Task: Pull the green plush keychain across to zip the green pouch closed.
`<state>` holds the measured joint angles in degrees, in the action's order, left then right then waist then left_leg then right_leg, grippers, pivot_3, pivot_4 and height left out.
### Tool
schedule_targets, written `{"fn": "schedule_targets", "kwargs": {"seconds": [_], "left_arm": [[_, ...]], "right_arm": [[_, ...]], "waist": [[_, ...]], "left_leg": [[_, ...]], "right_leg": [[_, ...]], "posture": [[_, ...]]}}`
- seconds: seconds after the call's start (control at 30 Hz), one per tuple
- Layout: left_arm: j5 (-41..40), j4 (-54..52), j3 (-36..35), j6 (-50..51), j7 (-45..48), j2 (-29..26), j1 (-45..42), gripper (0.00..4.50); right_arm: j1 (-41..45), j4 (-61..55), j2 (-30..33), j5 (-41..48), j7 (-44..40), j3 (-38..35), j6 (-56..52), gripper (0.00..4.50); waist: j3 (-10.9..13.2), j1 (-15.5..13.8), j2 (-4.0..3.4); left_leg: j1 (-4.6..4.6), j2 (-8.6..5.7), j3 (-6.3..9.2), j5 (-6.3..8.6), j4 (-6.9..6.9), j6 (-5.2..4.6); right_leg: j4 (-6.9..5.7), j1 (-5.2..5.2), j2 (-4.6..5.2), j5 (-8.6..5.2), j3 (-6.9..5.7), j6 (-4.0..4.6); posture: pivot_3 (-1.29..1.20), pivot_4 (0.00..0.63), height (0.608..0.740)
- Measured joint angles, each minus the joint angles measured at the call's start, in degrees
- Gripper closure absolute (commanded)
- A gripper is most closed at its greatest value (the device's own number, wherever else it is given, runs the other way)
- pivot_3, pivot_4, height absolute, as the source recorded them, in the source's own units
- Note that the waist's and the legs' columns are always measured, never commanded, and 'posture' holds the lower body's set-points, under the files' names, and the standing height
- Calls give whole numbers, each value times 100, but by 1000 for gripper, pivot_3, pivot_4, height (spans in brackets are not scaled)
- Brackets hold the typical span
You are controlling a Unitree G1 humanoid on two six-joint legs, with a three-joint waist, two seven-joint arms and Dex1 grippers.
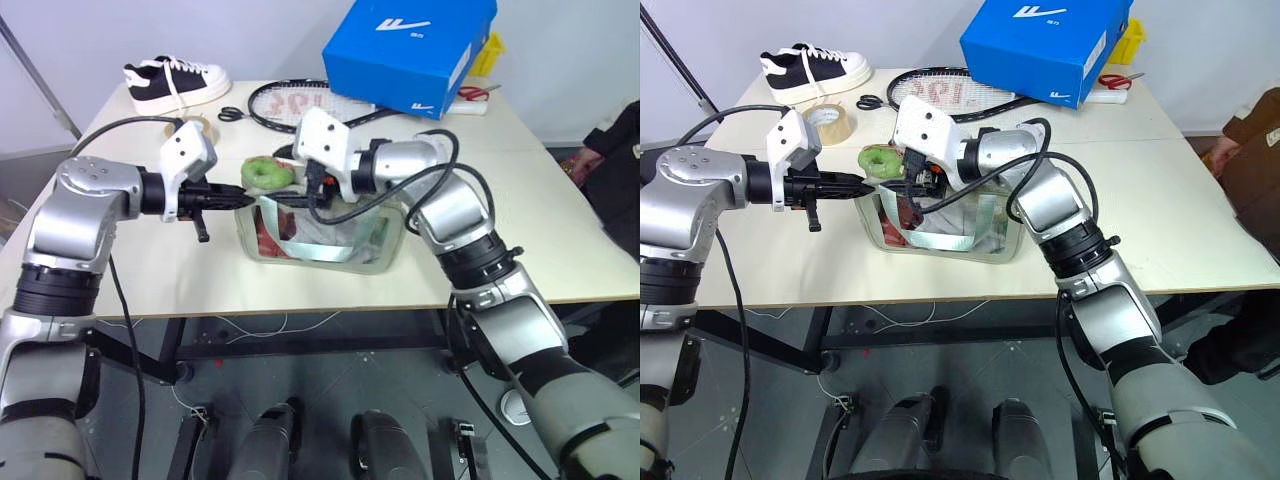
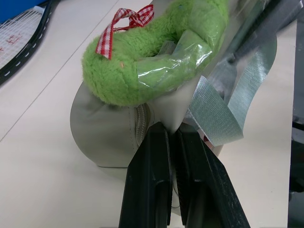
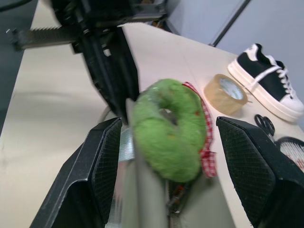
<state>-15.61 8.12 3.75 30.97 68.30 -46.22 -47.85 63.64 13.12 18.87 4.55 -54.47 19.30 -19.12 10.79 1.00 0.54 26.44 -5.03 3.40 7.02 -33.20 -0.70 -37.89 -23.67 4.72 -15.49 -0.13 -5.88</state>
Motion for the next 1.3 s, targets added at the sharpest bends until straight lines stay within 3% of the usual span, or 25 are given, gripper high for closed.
{"fn": "schedule_targets", "kwargs": {"seconds": [0.03, 0.1, 0.3, 0.63, 0.8, 1.0, 1.2, 1.3], "left_arm": [[0, 0, 0, 0, -3, 4, 0, 4500], [0, 0, 0, 0, -6, 10, 3, 4500], [3, 1, 0, -2, -38, 37, 3, 4500], [8, 4, 0, -6, -48, 80, 1, 4500], [90, 100, 1, -164, -156, 98, -8, 4500], [134, 241, -2, -251, -308, 262, -82, 4500], [130, 224, 24, -248, -305, 385, -80, 4500], [136, 232, 40, -248, -304, 403, -80, 4500]], "right_arm": [[-13, 0, -1, -7, -13, 17, 32, 1223], [-21, 30, -27, -43, -26, 23, 71, 1746], [-20, 123, -94, -13, 44, -150, 19, 4489], [-67, -274, 455, 71, 370, -762, -630, 4489], [-386, -585, 1647, -600, 915, -1000, -578, 4489], [-1208, -734, 2614, -1512, 1587, -1074, -603, 4489], [-2269, -1472, 2772, -1776, 1993, -1308, -1062, 4489], [-3108, -1810, 1975, -1432, 2196, -1730, -1856, 4489]], "waist": [[0, 0, 0], [0, 0, 0], [0, -8, 0], [0, -29, -1], [0, -34, 1], [1, -29, -1], [0, -29, 0], [-8, -28, 15]], "left_leg": [[0, 0, 0, -1, 0, 1], [-2, 0, 1, -2, 0, 5], [-1, 0, 2, -1, 0, 8], [0, -1, 2, 2, 0, 13], [1, -2, -4, 4, 1, 14], [7, -1, -7, -3, 4, 4], [7, -1, -5, -4, 2, 0], [-3, 3, 5, -3, 0, -2]], "right_leg": [[-1, 0, 0, 0, 0, 0], [-5, -1, -1, 0, 0, 1], [-5, -2, -1, -1, 1, 1], [-4, -3, 2, -1, 2, 1], [-1, -26, 22, -1, 2, 3], [-4, -10, 27, -5, 2, 8], [-3, -6, 28, -7, 5, 10], [0, 10, 24, -9, 0, 13]], "posture": [[0, 150, 740], [0, 150, 740], [0, 150, 740], [0, 150, 740], [0, 150, 740], [0, 150, 740], [0, 150, 740], [0, 150, 740]]}}
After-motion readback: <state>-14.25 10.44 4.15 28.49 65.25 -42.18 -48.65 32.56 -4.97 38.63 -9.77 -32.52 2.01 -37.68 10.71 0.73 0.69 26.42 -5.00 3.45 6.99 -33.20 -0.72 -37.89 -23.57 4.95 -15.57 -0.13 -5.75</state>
